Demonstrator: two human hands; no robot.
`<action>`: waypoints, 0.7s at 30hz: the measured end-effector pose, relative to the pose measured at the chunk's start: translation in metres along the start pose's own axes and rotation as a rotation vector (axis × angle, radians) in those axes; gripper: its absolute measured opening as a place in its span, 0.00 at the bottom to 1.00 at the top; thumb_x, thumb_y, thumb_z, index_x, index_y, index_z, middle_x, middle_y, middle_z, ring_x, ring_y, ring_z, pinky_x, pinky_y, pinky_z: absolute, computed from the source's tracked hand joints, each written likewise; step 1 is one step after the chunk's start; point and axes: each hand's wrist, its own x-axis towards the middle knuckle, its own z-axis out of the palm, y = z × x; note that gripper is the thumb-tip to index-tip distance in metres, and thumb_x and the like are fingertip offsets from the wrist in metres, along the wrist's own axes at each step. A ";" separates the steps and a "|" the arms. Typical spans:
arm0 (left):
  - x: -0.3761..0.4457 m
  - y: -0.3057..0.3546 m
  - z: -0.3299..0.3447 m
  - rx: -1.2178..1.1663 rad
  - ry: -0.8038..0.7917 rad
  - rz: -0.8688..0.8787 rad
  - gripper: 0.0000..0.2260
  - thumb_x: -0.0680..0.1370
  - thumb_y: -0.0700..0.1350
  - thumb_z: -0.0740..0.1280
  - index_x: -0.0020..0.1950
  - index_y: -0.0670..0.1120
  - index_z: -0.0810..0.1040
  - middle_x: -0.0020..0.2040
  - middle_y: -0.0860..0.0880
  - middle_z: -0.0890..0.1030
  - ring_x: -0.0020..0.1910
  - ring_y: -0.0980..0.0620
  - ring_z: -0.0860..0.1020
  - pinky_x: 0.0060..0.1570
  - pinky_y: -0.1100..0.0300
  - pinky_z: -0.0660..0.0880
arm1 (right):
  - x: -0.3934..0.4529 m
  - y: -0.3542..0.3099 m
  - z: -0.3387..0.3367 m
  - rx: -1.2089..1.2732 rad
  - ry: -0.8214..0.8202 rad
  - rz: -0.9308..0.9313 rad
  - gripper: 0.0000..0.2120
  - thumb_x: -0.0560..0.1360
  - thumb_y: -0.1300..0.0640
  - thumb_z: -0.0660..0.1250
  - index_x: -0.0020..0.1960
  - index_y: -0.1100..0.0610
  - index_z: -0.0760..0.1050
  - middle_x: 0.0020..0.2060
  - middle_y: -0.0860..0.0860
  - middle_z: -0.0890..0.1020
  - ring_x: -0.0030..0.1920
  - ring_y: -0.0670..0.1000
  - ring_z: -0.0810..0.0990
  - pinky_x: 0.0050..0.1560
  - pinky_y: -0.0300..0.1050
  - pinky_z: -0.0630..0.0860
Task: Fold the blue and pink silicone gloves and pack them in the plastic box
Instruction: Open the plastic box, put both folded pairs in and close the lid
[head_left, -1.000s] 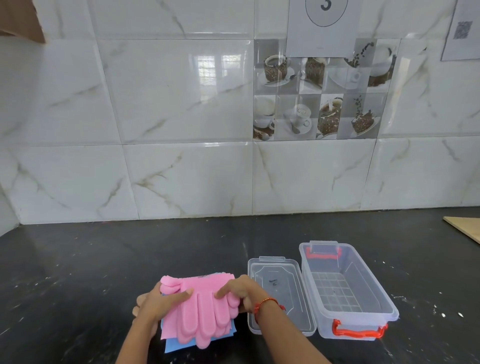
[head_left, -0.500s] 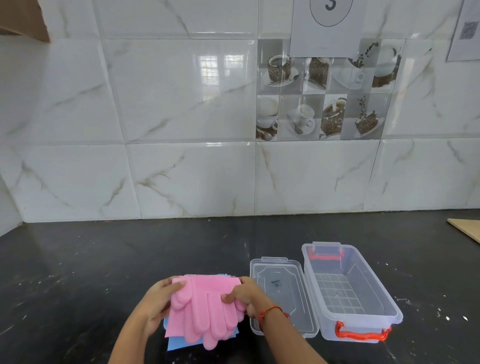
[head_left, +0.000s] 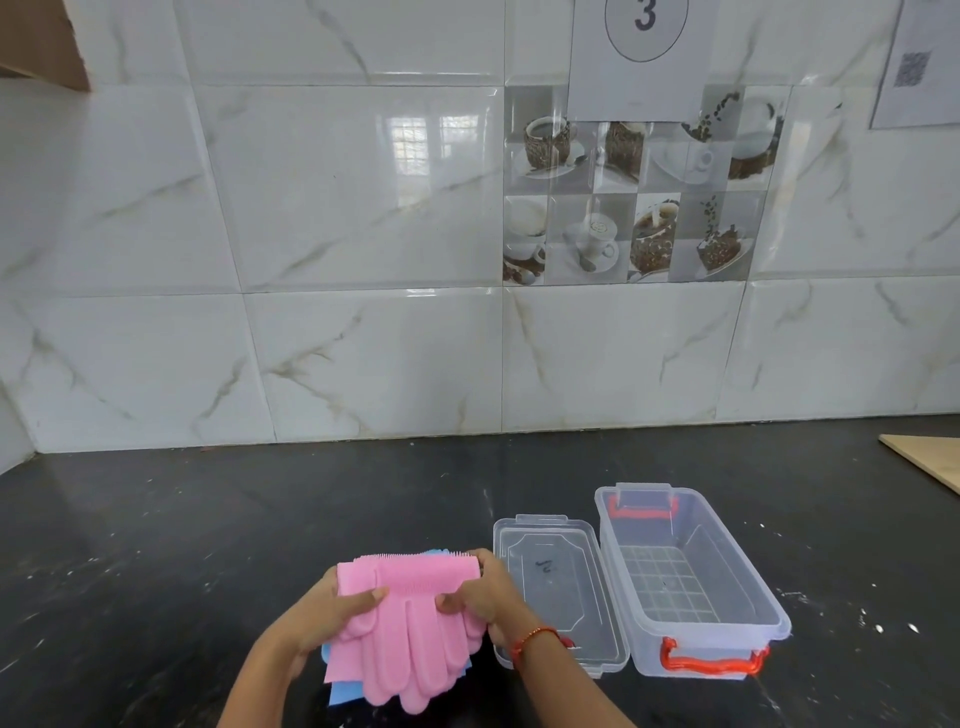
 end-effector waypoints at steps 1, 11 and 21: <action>0.000 -0.002 0.000 -0.014 0.016 0.005 0.10 0.76 0.40 0.67 0.57 0.43 0.74 0.52 0.42 0.83 0.46 0.48 0.81 0.38 0.61 0.77 | -0.002 0.001 0.000 0.006 -0.004 -0.010 0.22 0.67 0.73 0.69 0.53 0.56 0.65 0.50 0.53 0.75 0.51 0.52 0.74 0.53 0.46 0.75; -0.007 -0.010 0.008 -0.171 0.121 0.041 0.15 0.75 0.39 0.68 0.60 0.40 0.72 0.54 0.40 0.81 0.50 0.41 0.80 0.43 0.53 0.77 | -0.014 0.009 -0.005 0.305 -0.080 -0.006 0.24 0.63 0.67 0.74 0.57 0.64 0.72 0.54 0.61 0.80 0.49 0.56 0.80 0.47 0.47 0.80; -0.009 0.005 0.015 -0.278 0.062 0.088 0.11 0.76 0.37 0.66 0.58 0.41 0.73 0.50 0.41 0.82 0.45 0.44 0.81 0.40 0.53 0.77 | -0.032 -0.003 -0.016 0.279 -0.132 -0.171 0.12 0.76 0.61 0.66 0.56 0.53 0.68 0.49 0.52 0.80 0.47 0.50 0.80 0.37 0.41 0.78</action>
